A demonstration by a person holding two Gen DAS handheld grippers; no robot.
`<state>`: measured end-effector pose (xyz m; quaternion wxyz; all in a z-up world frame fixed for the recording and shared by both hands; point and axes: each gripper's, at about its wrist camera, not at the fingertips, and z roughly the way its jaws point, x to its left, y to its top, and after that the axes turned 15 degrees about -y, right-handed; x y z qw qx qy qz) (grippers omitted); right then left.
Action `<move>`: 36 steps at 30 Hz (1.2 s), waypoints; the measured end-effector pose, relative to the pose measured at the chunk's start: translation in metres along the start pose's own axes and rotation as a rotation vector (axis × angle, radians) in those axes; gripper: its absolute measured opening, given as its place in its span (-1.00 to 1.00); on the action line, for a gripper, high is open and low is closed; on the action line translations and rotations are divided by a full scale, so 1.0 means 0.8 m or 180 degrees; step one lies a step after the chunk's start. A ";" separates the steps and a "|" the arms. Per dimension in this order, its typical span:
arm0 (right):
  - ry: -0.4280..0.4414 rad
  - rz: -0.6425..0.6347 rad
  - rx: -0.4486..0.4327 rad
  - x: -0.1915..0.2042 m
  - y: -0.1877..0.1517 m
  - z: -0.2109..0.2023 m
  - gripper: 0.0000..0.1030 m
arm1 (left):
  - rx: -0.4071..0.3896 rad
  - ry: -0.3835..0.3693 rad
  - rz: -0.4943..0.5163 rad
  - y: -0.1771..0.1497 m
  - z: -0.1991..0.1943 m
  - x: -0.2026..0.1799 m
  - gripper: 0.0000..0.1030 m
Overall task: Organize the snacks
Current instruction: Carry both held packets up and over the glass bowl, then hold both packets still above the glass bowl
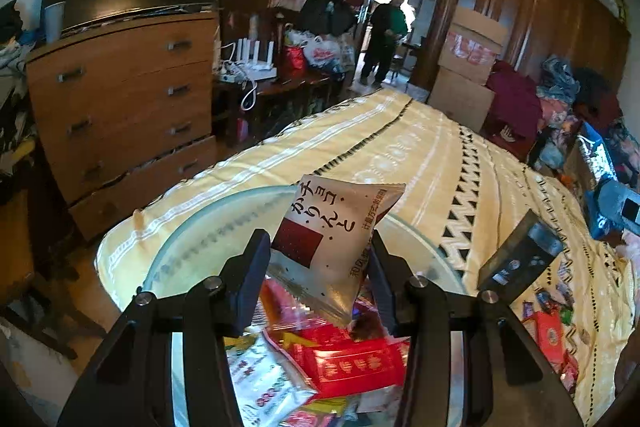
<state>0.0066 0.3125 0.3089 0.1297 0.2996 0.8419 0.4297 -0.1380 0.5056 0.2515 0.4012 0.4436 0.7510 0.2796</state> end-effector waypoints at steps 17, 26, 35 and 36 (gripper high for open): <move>-0.0012 -0.0124 0.0208 0.045 0.004 0.034 -0.11 | 0.0029 -0.0026 -0.0053 -0.005 0.002 0.014 -0.04; -0.0001 -0.0140 0.0215 0.047 0.004 0.039 -0.11 | 0.0015 -0.0042 -0.0066 -0.005 0.002 0.014 -0.04; 0.0001 -0.0143 0.0217 0.051 0.003 0.041 -0.11 | 0.0019 -0.0039 -0.0069 -0.006 0.002 0.014 -0.04; -0.0006 -0.0141 0.0218 0.050 0.003 0.040 -0.11 | 0.0023 -0.0037 -0.0072 -0.005 0.002 0.015 -0.04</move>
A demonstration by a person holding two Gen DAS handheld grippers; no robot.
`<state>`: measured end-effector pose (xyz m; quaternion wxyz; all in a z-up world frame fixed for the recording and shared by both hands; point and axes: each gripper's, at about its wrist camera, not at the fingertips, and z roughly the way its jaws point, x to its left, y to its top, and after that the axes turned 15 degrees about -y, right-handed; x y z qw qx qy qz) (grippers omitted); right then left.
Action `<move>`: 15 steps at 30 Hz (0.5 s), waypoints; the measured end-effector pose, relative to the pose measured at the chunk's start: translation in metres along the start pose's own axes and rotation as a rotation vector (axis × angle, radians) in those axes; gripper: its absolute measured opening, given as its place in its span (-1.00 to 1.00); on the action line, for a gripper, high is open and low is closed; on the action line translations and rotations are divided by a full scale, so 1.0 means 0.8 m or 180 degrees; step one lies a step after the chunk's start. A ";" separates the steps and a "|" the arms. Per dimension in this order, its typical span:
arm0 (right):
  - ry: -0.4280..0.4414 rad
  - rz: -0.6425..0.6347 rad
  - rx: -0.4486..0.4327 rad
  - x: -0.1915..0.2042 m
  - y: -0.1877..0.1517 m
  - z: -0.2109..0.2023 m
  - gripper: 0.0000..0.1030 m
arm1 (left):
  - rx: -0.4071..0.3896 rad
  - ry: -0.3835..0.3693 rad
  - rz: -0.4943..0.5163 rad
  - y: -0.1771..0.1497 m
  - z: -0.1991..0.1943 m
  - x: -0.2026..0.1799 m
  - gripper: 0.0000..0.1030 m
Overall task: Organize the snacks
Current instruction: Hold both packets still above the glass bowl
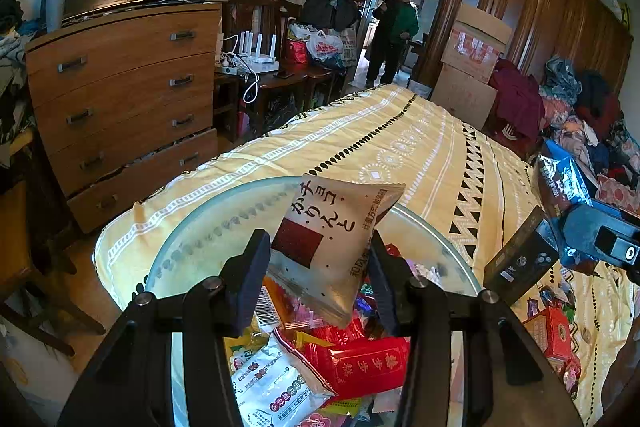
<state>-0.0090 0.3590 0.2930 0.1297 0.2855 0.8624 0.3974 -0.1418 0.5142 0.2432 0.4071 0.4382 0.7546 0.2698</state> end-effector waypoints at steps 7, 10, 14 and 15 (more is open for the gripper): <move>0.0003 -0.0005 0.0011 0.002 0.000 0.002 -0.11 | 0.0000 -0.0004 0.0001 0.001 0.001 0.001 -0.04; 0.0001 -0.0006 0.0015 0.002 -0.001 0.002 -0.11 | 0.0000 -0.0006 0.0002 0.001 0.001 0.000 -0.04; 0.0003 -0.0009 0.0019 0.002 -0.002 0.005 -0.11 | 0.0000 -0.0006 0.0002 0.001 0.001 0.000 -0.04; 0.0002 -0.0010 0.0019 0.003 -0.002 0.005 -0.11 | 0.0002 -0.0006 0.0002 0.001 0.002 0.000 -0.04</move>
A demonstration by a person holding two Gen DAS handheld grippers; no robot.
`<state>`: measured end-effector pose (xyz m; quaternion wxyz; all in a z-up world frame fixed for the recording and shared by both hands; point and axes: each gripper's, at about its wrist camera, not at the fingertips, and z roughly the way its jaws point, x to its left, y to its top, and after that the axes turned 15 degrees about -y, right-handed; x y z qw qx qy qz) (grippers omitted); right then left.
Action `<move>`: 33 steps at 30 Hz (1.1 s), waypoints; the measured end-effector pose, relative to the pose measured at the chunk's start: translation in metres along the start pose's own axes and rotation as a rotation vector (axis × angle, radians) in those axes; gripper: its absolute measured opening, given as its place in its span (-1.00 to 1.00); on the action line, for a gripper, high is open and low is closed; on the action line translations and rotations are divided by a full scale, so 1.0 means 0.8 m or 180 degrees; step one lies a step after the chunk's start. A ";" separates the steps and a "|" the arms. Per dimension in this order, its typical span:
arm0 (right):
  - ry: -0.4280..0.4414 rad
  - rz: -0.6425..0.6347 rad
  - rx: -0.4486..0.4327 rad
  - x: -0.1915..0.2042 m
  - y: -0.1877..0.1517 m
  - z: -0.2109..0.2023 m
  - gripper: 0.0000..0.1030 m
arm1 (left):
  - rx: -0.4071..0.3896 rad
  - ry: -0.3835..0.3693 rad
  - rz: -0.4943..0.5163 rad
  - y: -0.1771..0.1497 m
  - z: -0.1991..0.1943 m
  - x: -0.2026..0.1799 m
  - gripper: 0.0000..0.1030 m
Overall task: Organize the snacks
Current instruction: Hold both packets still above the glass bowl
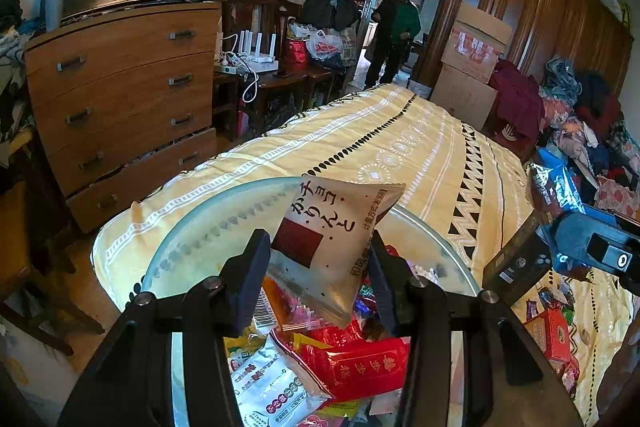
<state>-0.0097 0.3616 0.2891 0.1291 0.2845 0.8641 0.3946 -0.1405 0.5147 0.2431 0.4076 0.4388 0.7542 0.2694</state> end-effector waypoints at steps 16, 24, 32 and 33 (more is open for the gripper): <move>0.0002 0.0005 0.0009 0.003 0.000 0.003 -0.11 | -0.0003 -0.0002 -0.0006 0.000 -0.001 0.000 -0.04; -0.0002 0.0002 0.0000 0.002 0.000 0.002 -0.11 | -0.0005 -0.0014 -0.0017 0.000 0.001 0.001 -0.04; -0.0009 0.0012 0.0012 0.004 0.000 0.002 -0.11 | -0.0005 -0.0050 -0.0019 -0.001 0.005 0.001 -0.04; -0.0009 0.0014 0.0016 0.005 -0.001 0.003 -0.11 | -0.0006 -0.0048 -0.0021 -0.001 0.004 0.000 -0.04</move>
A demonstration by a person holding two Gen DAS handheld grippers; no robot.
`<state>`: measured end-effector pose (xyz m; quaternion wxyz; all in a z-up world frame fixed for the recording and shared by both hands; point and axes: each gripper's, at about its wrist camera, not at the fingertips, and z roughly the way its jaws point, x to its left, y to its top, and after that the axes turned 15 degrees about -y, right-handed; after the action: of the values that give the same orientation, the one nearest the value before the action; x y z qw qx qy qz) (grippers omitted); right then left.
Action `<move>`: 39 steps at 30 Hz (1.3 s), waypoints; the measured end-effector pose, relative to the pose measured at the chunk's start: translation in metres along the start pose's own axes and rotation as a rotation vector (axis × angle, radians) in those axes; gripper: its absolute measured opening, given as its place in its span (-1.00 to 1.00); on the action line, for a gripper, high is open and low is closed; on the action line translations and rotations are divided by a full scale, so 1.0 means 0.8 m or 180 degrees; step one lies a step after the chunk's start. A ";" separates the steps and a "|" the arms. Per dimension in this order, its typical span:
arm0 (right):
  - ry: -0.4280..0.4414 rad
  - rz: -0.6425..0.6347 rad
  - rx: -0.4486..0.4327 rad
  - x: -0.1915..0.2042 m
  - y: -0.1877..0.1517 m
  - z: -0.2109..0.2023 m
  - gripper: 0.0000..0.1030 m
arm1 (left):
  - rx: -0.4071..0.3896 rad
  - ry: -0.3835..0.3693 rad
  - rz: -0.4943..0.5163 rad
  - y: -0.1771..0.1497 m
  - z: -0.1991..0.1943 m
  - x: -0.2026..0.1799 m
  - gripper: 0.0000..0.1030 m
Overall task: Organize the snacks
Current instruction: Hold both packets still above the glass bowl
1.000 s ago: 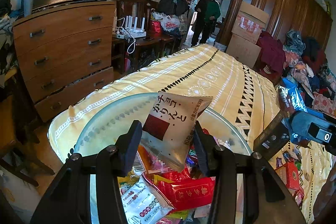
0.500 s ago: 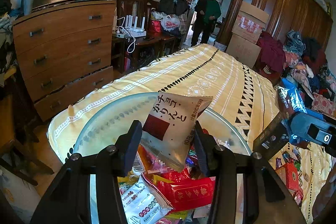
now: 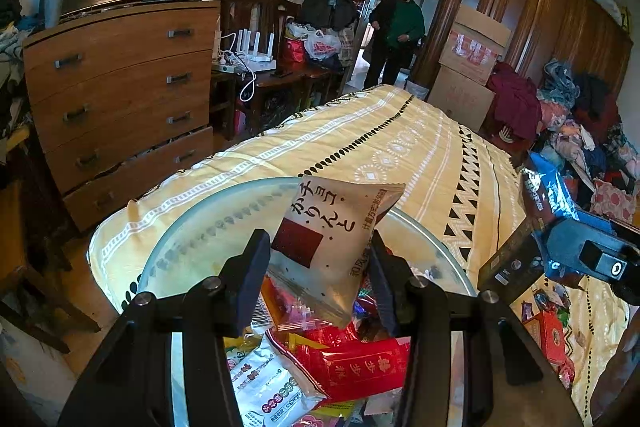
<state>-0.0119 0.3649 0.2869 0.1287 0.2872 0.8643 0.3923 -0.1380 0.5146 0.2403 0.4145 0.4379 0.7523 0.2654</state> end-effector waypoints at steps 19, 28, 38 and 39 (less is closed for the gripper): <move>0.0005 -0.0003 0.0016 0.002 -0.003 0.000 -0.11 | 0.0010 0.0007 0.0009 -0.001 0.001 -0.005 -0.04; 0.0011 -0.0006 0.0032 0.001 -0.009 0.001 -0.11 | 0.0021 0.0014 0.0010 0.001 0.004 0.000 -0.04; 0.0015 -0.0014 0.0049 0.004 -0.014 0.003 -0.11 | 0.0028 0.0022 -0.0001 0.002 0.004 0.001 -0.04; 0.0015 -0.0023 0.0048 0.004 -0.012 0.003 -0.11 | 0.0024 0.0026 0.0002 0.002 0.004 0.000 -0.04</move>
<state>-0.0170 0.3633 0.2777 0.1260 0.2842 0.8685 0.3860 -0.1347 0.5157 0.2398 0.4097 0.4386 0.7549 0.2644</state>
